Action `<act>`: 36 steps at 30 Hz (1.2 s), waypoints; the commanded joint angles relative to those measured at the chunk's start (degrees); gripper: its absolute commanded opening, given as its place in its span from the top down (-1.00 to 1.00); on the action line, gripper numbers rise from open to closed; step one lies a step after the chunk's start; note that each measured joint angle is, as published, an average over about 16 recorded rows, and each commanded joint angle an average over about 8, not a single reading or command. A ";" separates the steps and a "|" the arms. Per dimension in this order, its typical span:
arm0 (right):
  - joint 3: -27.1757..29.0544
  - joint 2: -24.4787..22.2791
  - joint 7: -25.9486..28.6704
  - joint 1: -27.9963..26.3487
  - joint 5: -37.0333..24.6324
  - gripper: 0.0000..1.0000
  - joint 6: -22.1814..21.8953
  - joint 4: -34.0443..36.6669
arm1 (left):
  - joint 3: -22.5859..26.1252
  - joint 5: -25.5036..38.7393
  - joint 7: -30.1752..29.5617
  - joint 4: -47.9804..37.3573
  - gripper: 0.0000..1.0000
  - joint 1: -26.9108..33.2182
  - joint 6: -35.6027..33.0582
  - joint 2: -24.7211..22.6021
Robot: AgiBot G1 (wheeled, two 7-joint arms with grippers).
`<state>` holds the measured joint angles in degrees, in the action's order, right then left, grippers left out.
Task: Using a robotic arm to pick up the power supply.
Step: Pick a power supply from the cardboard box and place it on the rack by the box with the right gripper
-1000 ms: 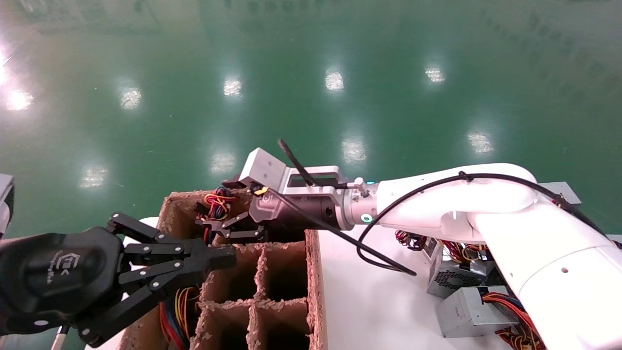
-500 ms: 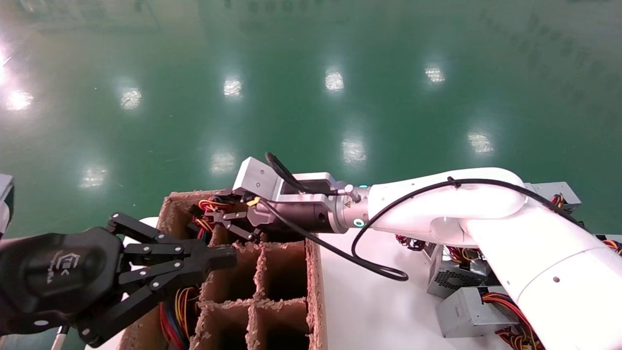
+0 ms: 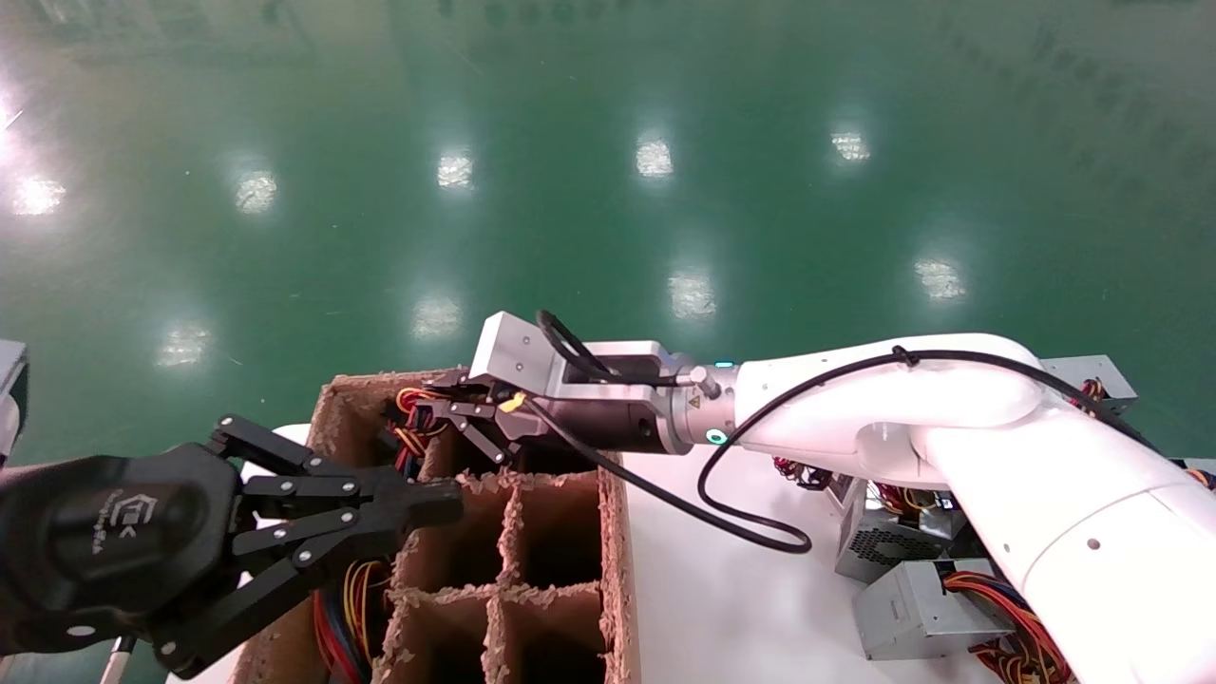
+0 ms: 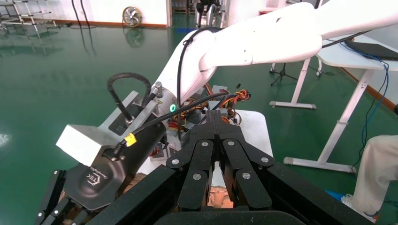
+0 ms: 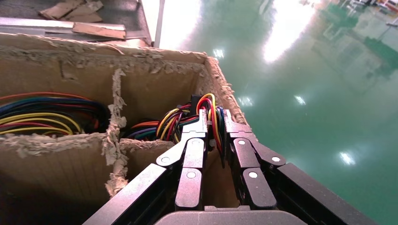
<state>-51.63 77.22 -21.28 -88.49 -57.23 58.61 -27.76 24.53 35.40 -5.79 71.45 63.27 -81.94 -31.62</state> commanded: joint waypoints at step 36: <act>11.57 -5.64 10.86 -6.33 23.24 1.00 18.45 6.74 | 0.00 0.00 0.00 0.00 1.00 0.00 0.00 0.00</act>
<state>-39.93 71.13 -10.54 -94.51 -33.93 76.37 -21.98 24.53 35.39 -5.79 71.45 63.27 -81.94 -31.62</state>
